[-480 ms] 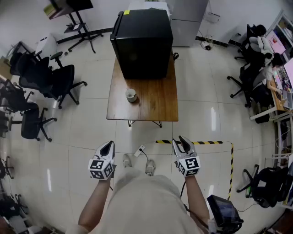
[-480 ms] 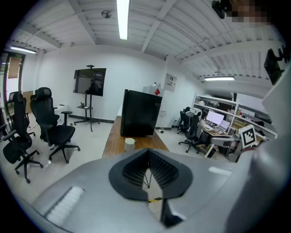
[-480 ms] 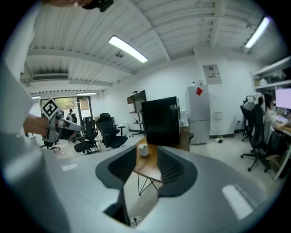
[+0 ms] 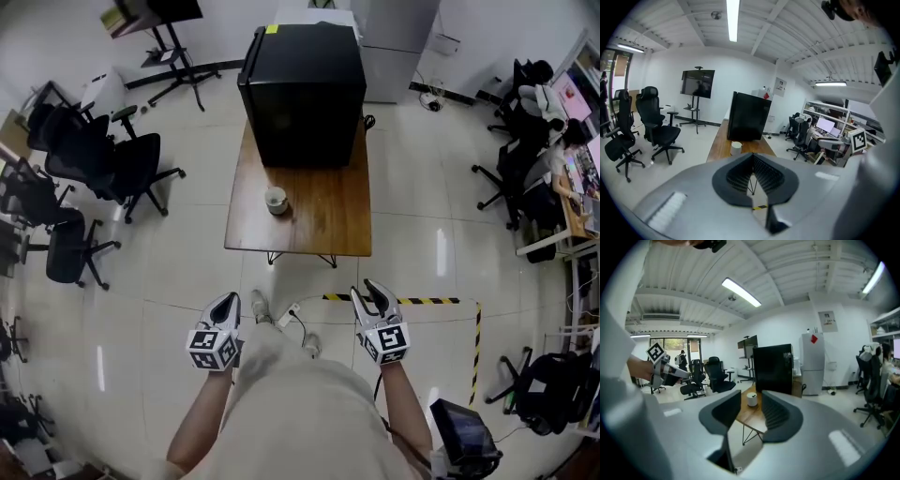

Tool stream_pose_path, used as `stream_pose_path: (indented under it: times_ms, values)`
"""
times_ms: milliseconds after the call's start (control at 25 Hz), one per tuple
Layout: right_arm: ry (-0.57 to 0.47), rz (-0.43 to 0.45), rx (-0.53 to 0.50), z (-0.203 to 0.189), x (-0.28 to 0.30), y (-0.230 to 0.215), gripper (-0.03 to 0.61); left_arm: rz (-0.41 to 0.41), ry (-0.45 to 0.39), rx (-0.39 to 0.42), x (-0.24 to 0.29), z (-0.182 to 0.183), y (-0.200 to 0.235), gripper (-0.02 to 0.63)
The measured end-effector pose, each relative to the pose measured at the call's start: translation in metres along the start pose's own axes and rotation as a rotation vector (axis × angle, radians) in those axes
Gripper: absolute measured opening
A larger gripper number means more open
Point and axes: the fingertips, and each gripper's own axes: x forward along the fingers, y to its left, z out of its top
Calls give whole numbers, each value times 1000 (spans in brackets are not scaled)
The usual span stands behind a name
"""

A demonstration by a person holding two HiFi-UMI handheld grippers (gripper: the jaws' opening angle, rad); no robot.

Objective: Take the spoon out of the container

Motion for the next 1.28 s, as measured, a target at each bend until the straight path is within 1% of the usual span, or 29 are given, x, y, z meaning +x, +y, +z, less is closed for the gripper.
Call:
stream_pose_path:
  times_ms: [120, 240, 320, 400, 480, 640, 800, 880, 920, 1040, 1120, 1200, 1280]
  values:
    - [9, -13, 3, 2, 19, -8, 140, -10, -1, 9, 18, 12, 14, 0]
    - [20, -39, 10, 8, 39, -14, 140, -39, 12, 24, 42, 26, 26, 0]
    - [33, -51, 14, 16, 54, -12, 140, -57, 32, 46, 58, 36, 39, 0]
    - [31, -56, 4, 30, 77, -11, 140, -80, 48, 52, 77, 51, 54, 0]
    - [31, -67, 5, 42, 97, -15, 140, -116, 61, 52, 96, 65, 61, 0]
    - [52, -124, 25, 57, 130, -30, 140, -213, 84, 109, 132, 90, 60, 0]
    - [78, -124, -8, 73, 168, -23, 140, -298, 103, 146, 159, 105, 62, 0]
    - [106, -125, -42, 77, 185, -19, 140, -348, 114, 171, 169, 108, 59, 0]
    - [126, -125, -77, 78, 194, -15, 140, -372, 118, 183, 174, 109, 59, 0]
    - [203, -104, -224, 81, 223, 5, 139, -438, 125, 209, 181, 115, 64, 0]
    - [246, -79, -298, 82, 240, 18, 135, -473, 126, 216, 183, 120, 68, 0]
    - [270, -61, -325, 82, 254, 26, 135, -501, 131, 219, 185, 122, 72, 0]
    - [287, -51, -321, 80, 266, 29, 135, -514, 141, 217, 189, 119, 79, 0]
